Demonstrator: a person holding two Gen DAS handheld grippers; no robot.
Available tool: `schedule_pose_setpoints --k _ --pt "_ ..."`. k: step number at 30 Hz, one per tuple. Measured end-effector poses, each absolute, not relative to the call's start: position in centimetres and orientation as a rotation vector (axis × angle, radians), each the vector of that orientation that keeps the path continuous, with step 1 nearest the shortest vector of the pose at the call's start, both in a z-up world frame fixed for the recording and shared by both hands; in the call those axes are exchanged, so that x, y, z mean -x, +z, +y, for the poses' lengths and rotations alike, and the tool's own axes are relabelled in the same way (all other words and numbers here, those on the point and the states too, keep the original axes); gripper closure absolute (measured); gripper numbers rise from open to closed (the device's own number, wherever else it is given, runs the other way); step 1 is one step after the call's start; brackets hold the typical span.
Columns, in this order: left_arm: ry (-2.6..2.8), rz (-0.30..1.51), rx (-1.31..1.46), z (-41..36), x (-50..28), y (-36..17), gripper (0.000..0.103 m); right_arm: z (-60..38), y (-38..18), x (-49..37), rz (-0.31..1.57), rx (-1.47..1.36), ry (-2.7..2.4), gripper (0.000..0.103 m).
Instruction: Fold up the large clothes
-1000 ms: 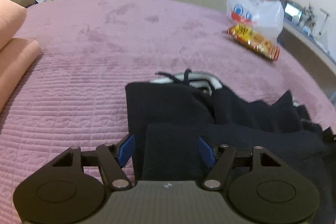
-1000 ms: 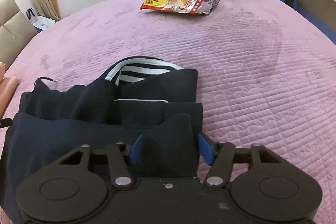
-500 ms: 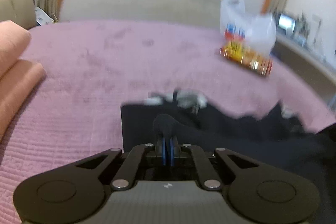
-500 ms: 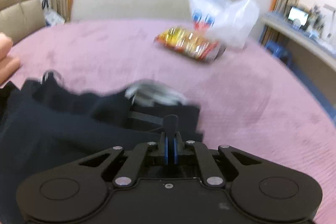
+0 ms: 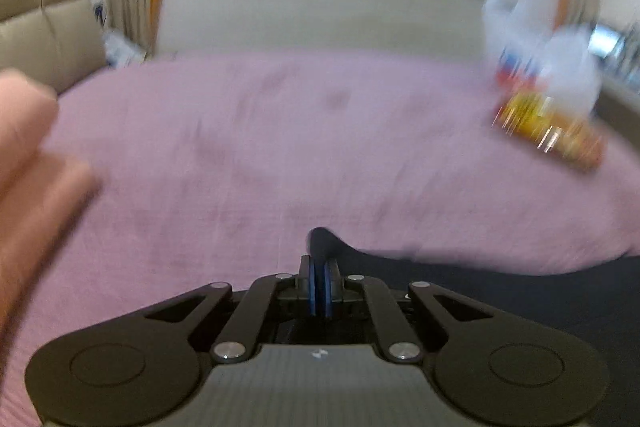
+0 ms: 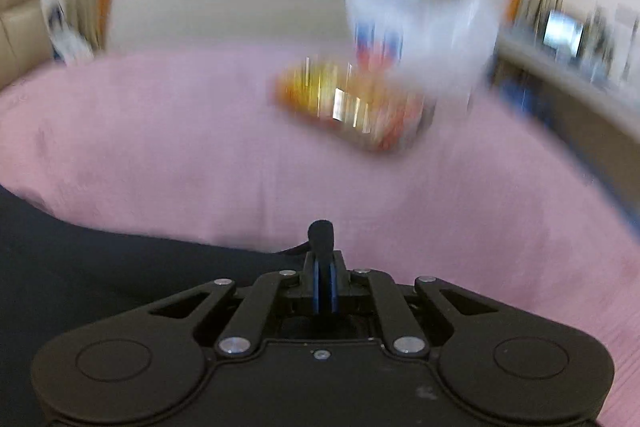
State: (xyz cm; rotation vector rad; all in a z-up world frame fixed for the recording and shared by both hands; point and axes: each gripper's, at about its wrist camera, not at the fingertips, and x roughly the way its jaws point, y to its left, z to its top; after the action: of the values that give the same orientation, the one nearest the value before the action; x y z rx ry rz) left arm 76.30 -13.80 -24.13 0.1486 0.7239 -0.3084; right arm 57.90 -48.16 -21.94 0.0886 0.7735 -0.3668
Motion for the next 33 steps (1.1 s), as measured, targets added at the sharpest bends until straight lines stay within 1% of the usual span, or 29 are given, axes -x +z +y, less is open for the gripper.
schedule_pose_setpoints --k 1,2,3,4,5,6,7,8,9,10,11,14,15,16,18,21,23,25,26,27,29,30,31,33 --pt "-0.290 0.742 -0.182 -14.4 -76.4 -25.6 0.096 -48.4 -23.6 -58.6 0.826 -0.118 -0.359 0.095" --pt "-0.265 0.739 -0.230 -15.0 -76.3 -26.8 0.093 -48.5 -24.5 -59.0 0.857 -0.129 -0.351 0.095" --pt "-0.246 0.705 -0.278 -15.5 -75.9 -27.4 0.092 -48.4 -24.5 -58.9 0.845 -0.109 -0.356 0.094" --pt "-0.233 0.684 -0.314 -15.9 -75.5 -27.3 0.090 -48.1 -24.4 -58.9 0.849 -0.088 -0.355 0.089" --pt "-0.223 0.676 -0.331 -16.1 -75.4 -27.0 0.087 -48.1 -23.9 -59.0 0.864 -0.084 -0.354 0.081" --pt "-0.211 0.669 -0.339 -16.0 -75.2 -26.3 0.084 -48.2 -23.2 -58.7 0.873 -0.084 -0.360 0.059" --pt "-0.198 0.662 -0.337 -15.7 -74.7 -25.7 0.077 -48.3 -22.5 -58.0 0.865 -0.084 -0.373 0.053" --pt "-0.177 0.649 -0.328 -15.2 -74.2 -25.0 0.075 -48.1 -21.3 -56.9 0.846 -0.077 -0.385 0.053" --pt "-0.154 0.635 -0.316 -14.6 -73.5 -24.1 0.076 -47.8 -20.4 -55.6 0.833 -0.070 -0.389 0.053" --pt "-0.131 0.624 -0.305 -14.2 -72.7 -23.2 0.076 -47.5 -19.2 -54.3 0.820 -0.073 -0.389 0.053" --pt "-0.109 0.618 -0.292 -13.8 -72.0 -22.3 0.079 -47.1 -17.9 -52.9 0.801 -0.091 -0.381 0.053" --pt "-0.160 0.675 -0.166 -13.2 -69.0 -19.9 0.081 -44.5 -15.8 -49.3 0.767 -0.177 -0.312 0.054" --pt "-0.211 0.688 -0.126 -13.5 -67.4 -19.3 0.081 -43.4 -15.7 -48.6 0.779 -0.198 -0.291 0.061" --pt "-0.239 0.691 -0.110 -13.9 -65.8 -18.9 0.081 -42.4 -15.8 -48.0 0.793 -0.231 -0.263 0.073" --pt "-0.281 0.698 -0.094 -14.6 -63.0 -18.7 0.081 -40.8 -16.8 -47.1 0.814 -0.297 -0.223 0.084" --pt "-0.294 0.784 -0.071 -14.9 -61.1 -20.8 0.081 -38.6 -19.3 -46.5 0.884 -0.271 -0.262 0.085" --pt "-0.259 0.882 -0.032 -14.3 -61.2 -23.6 0.080 -38.3 -21.7 -46.6 0.963 -0.264 -0.284 0.086" --pt "-0.264 0.882 0.028 -13.3 -61.6 -25.1 0.081 -39.3 -22.7 -46.7 0.994 -0.316 -0.283 0.086" --pt "-0.260 0.895 0.051 -13.1 -62.1 -25.1 0.081 -40.2 -22.6 -47.0 1.010 -0.375 -0.279 0.086" --pt "-0.254 0.912 0.056 -13.2 -62.5 -24.9 0.081 -41.0 -22.5 -47.3 1.028 -0.430 -0.282 0.090" --pt "-0.240 0.935 0.053 -13.3 -62.5 -24.0 0.081 -42.4 -21.9 -47.3 1.046 -0.503 -0.306 0.092" --pt "-0.234 0.940 0.048 -13.3 -62.3 -23.6 0.081 -42.5 -21.2 -46.8 1.041 -0.504 -0.323 0.091" --pt "-0.230 0.942 0.048 -13.1 -61.6 -23.1 0.080 -42.6 -20.2 -45.9 1.012 -0.503 -0.325 0.088" --pt "-0.235 0.925 0.052 -12.3 -60.5 -21.8 0.080 -42.6 -18.1 -43.7 0.947 -0.477 -0.329 0.088"
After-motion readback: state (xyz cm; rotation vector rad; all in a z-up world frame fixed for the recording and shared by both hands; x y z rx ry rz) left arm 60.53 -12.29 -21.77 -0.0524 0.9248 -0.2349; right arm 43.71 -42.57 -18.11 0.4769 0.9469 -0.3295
